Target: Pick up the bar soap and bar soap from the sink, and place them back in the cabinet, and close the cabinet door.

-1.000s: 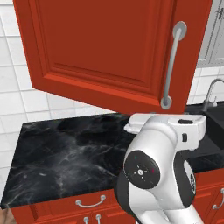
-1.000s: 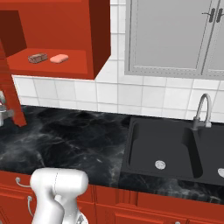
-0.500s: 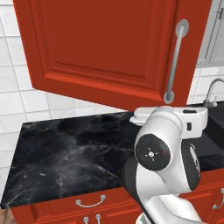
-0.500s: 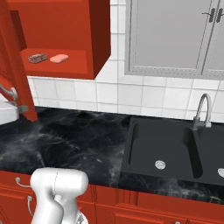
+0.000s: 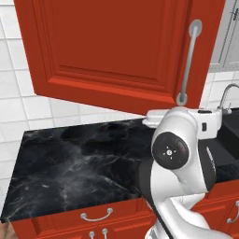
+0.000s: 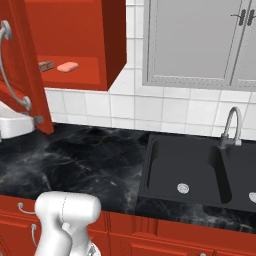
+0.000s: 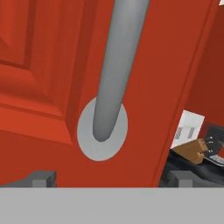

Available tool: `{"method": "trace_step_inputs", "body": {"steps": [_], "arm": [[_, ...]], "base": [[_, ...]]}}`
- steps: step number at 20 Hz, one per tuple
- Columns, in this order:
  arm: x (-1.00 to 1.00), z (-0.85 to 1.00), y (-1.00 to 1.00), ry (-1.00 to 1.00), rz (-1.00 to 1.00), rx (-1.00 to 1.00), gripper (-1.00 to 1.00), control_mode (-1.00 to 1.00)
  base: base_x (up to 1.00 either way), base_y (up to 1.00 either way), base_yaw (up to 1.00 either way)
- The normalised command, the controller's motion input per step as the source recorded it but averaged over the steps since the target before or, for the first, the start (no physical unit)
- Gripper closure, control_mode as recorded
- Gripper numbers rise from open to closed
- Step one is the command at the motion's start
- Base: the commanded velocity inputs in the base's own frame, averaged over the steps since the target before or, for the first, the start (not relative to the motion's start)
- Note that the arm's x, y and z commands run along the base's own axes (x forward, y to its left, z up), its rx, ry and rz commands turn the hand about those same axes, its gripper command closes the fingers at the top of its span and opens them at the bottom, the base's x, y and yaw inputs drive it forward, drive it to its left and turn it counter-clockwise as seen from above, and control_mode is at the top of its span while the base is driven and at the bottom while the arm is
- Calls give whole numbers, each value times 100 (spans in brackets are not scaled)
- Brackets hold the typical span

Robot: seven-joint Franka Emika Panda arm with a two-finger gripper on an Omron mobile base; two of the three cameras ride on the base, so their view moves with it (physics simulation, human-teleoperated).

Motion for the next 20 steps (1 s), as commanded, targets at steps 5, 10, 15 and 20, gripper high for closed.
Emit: {"method": "trace_step_inputs", "body": {"steps": [5, 10, 15, 20], "arm": [[52, 0, 0, -2, 0, 0, -100, -100], [54, 0, 0, -1, 0, 0, -100, -100], [53, 0, 0, -2, 0, 0, -100, -100], [54, 0, 0, -2, 0, 0, -100, -100]], "base": [[0, 0, 0], [0, 0, 0], [0, 0, 0], [0, 0, 0]]}}
